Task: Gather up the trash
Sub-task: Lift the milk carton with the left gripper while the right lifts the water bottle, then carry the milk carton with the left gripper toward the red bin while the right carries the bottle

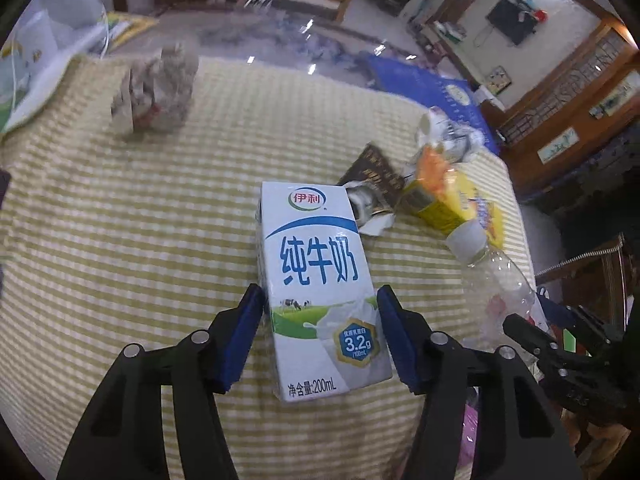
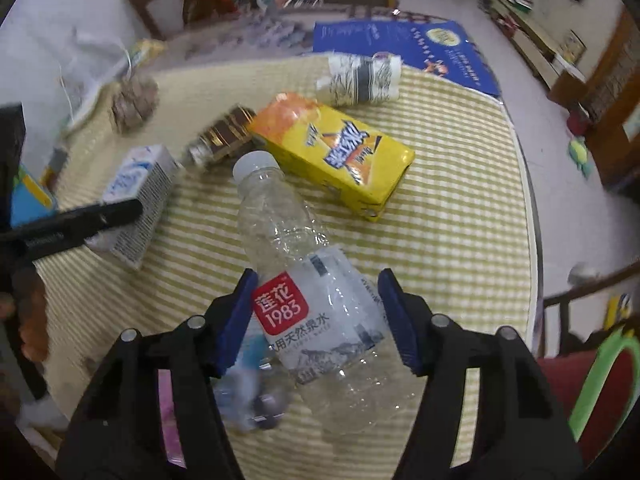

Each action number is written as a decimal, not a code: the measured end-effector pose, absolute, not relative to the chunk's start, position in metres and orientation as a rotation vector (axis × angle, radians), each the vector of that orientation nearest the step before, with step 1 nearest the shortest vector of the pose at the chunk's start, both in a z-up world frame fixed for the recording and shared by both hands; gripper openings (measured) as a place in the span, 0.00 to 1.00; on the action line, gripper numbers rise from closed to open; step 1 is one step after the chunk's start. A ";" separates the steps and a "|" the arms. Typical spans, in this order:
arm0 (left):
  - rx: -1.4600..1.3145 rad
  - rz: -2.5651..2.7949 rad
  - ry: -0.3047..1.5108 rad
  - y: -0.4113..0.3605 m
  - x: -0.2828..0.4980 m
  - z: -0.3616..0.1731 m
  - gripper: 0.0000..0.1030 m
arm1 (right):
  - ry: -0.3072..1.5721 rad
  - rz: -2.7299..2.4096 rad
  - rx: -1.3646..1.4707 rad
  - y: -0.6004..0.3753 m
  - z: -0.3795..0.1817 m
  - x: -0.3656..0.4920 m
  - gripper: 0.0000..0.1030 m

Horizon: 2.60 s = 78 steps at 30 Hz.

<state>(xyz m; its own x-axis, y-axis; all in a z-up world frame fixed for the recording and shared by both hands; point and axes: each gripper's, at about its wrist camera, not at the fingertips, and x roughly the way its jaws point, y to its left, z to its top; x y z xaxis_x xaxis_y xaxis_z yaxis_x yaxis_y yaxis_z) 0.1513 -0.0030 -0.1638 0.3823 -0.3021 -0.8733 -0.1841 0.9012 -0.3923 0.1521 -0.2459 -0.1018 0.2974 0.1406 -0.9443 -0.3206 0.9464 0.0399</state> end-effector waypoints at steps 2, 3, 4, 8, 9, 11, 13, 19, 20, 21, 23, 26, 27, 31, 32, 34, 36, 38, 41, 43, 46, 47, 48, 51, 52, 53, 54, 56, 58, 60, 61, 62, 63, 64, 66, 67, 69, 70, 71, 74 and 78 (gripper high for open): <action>-0.434 -0.088 1.146 -0.004 0.141 -0.148 0.54 | 1.180 0.283 -0.104 -0.242 -0.083 0.138 0.59; -0.412 -0.094 1.124 -0.006 0.137 -0.139 0.54 | 1.163 0.272 -0.091 -0.240 -0.077 0.137 0.59; -0.378 -0.107 1.096 -0.009 0.130 -0.128 0.54 | 1.136 0.254 -0.069 -0.241 -0.067 0.132 0.59; -0.300 -0.144 1.016 -0.020 0.110 -0.096 0.54 | 1.050 0.204 0.036 -0.250 -0.041 0.106 0.59; -0.287 -0.149 0.995 -0.022 0.105 -0.087 0.54 | 1.030 0.189 0.056 -0.252 -0.035 0.099 0.59; -0.273 -0.158 0.964 -0.026 0.099 -0.076 0.54 | 0.980 0.159 0.097 -0.256 -0.022 0.085 0.59; -0.245 -0.169 0.930 -0.034 0.094 -0.063 0.54 | 0.933 0.138 0.117 -0.261 -0.011 0.074 0.59; -0.203 -0.203 0.844 -0.050 0.083 -0.032 0.54 | 0.806 0.083 0.194 -0.279 0.017 0.049 0.59; -0.202 -0.212 0.835 -0.053 0.080 -0.028 0.54 | 0.803 0.081 0.198 -0.280 0.019 0.047 0.59; -0.201 -0.215 0.830 -0.055 0.079 -0.027 0.54 | 0.799 0.076 0.199 -0.281 0.021 0.045 0.59; -0.193 -0.226 0.814 -0.059 0.074 -0.024 0.54 | 0.791 0.070 0.197 -0.282 0.024 0.039 0.59; -0.180 -0.235 0.802 -0.064 0.069 -0.020 0.54 | 0.789 0.070 0.189 -0.281 0.026 0.035 0.59; -0.178 -0.238 0.800 -0.065 0.067 -0.019 0.54 | 0.788 0.069 0.187 -0.281 0.027 0.034 0.59; -0.174 -0.240 0.790 -0.064 0.062 -0.016 0.54 | 0.772 0.048 0.186 -0.279 0.030 0.031 0.59; -0.173 -0.238 0.788 -0.064 0.061 -0.016 0.54 | 0.769 0.047 0.187 -0.280 0.030 0.030 0.59; -0.174 -0.234 0.787 -0.062 0.060 -0.015 0.54 | 0.767 0.044 0.185 -0.278 0.031 0.029 0.59; -0.177 -0.229 0.788 -0.061 0.059 -0.016 0.42 | 0.765 0.041 0.183 -0.278 0.032 0.027 0.59; -0.174 -0.235 0.802 -0.062 0.060 -0.016 0.34 | 0.766 0.040 0.181 -0.278 0.032 0.027 0.59; -0.173 -0.243 0.813 -0.064 0.061 -0.019 0.27 | 0.766 0.037 0.178 -0.279 0.032 0.027 0.59; -0.173 -0.254 0.831 -0.067 0.063 -0.022 0.21 | 0.769 0.039 0.178 -0.280 0.032 0.027 0.59; -0.175 -0.259 0.857 -0.065 0.067 -0.028 0.21 | 0.775 0.039 0.181 -0.282 0.030 0.026 0.59; -0.175 -0.255 0.873 -0.063 0.070 -0.031 0.23 | 0.777 0.038 0.181 -0.283 0.029 0.026 0.59; -0.173 -0.251 0.884 -0.062 0.070 -0.033 0.35 | 0.780 0.036 0.183 -0.286 0.028 0.026 0.59; -0.161 -0.267 0.957 -0.060 0.072 -0.048 0.58 | 0.785 0.027 0.189 -0.289 0.027 0.026 0.59; -0.168 -0.276 0.990 -0.061 0.071 -0.055 0.59 | 0.791 0.024 0.195 -0.292 0.025 0.026 0.59; -0.186 -0.297 1.021 -0.062 0.068 -0.062 0.66 | 0.795 0.022 0.199 -0.293 0.024 0.026 0.59; -0.212 -0.318 1.066 -0.064 0.067 -0.072 0.72 | 0.798 0.021 0.203 -0.295 0.023 0.026 0.59; -0.257 -0.329 1.184 -0.070 0.063 -0.098 0.72 | 0.803 0.019 0.204 -0.295 0.021 0.027 0.59; -0.279 -0.354 1.268 -0.080 0.060 -0.121 0.72 | 0.812 0.020 0.210 -0.294 0.019 0.028 0.59; -0.275 -0.385 1.312 -0.092 0.058 -0.134 0.71 | 0.820 0.026 0.210 -0.295 0.017 0.027 0.59; -0.260 -0.388 1.327 -0.098 0.059 -0.140 0.71 | 0.822 0.028 0.207 -0.295 0.016 0.027 0.59; -0.241 -0.379 1.342 -0.103 0.060 -0.147 0.71 | 0.824 0.030 0.207 -0.295 0.016 0.026 0.59; -0.235 -0.374 1.354 -0.104 0.062 -0.152 0.71 | 0.826 0.033 0.208 -0.296 0.016 0.025 0.59; -0.239 -0.365 1.383 -0.105 0.064 -0.162 0.71 | 0.827 0.033 0.207 -0.297 0.016 0.024 0.59; -0.268 -0.356 1.429 -0.104 0.066 -0.178 0.71 | 0.825 0.028 0.206 -0.300 0.017 0.022 0.59; -0.276 -0.344 1.438 -0.103 0.067 -0.183 0.71 | 0.824 0.024 0.208 -0.301 0.017 0.021 0.59; -0.259 -0.339 1.434 -0.105 0.069 -0.185 0.66 | 0.824 0.015 0.216 -0.304 0.017 0.020 0.59; -0.265 -0.346 1.431 -0.105 0.069 -0.185 0.60 | 0.823 0.007 0.222 -0.308 0.017 0.019 0.59; -0.289 -0.356 1.424 -0.104 0.070 -0.183 0.51 | 0.822 0.004 0.226 -0.310 0.017 0.019 0.59; -0.332 -0.344 1.387 -0.098 0.069 -0.171 0.48 | 0.812 -0.004 0.237 -0.316 0.019 0.017 0.59; -0.311 -0.311 1.269 -0.092 0.067 -0.136 0.48 | 0.805 -0.003 0.244 -0.321 0.020 0.018 0.59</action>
<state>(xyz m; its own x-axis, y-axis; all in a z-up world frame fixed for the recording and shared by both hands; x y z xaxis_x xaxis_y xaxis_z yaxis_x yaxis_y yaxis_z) 0.0671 -0.0915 -0.1357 0.2674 -0.3951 -0.8788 0.0565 0.9169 -0.3951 0.0177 -0.3215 0.0195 0.6948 0.0898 -0.7135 0.0950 0.9720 0.2149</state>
